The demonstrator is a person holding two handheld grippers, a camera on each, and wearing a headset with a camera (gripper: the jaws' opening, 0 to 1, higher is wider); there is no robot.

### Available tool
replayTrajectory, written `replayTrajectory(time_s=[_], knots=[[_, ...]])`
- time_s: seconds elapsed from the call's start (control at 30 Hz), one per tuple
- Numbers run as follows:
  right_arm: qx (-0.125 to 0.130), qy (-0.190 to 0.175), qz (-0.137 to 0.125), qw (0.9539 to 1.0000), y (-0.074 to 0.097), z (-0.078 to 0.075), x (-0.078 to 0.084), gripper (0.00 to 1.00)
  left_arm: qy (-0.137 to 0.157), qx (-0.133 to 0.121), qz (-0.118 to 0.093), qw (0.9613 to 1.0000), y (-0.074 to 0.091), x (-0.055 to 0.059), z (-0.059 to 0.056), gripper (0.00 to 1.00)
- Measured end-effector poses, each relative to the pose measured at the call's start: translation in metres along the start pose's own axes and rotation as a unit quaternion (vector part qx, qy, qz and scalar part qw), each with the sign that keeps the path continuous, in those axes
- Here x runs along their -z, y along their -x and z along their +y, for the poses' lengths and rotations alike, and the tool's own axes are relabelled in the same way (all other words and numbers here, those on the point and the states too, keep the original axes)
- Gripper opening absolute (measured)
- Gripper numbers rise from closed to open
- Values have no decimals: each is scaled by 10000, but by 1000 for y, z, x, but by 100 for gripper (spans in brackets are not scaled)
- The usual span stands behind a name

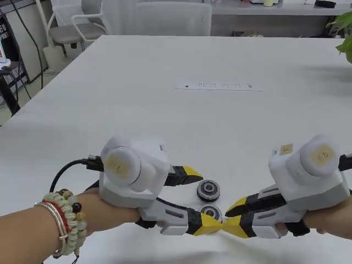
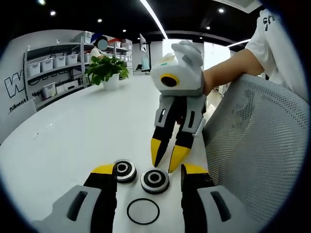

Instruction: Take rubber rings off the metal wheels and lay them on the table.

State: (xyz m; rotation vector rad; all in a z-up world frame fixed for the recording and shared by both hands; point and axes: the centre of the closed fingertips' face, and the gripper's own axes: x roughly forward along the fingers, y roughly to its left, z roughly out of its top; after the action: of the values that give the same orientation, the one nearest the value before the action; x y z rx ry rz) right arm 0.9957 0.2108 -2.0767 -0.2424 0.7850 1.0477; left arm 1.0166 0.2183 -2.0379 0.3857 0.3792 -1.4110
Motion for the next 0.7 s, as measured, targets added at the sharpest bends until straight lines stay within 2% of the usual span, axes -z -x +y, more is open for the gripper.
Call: replayTrajectory(time_s=[0.17, 0.3, 0.5, 0.7], knots=[[-13, 13, 5, 10000, 0, 1, 0, 13, 49, 31, -6, 10000, -2, 2, -2, 40], [-25, 53, 20, 10000, -2, 2, 0, 13, 10, 100, 83, 9999, -5, 6, -6, 36], [-27, 154, 43, 9999, -4, 4, 0, 15, -9, 167, 159, 9997, -6, 10, -10, 25], [-21, 267, 53, 9996, -6, 5, -1, 16, 72, 109, 131, 9998, -6, 9, -6, 21]])
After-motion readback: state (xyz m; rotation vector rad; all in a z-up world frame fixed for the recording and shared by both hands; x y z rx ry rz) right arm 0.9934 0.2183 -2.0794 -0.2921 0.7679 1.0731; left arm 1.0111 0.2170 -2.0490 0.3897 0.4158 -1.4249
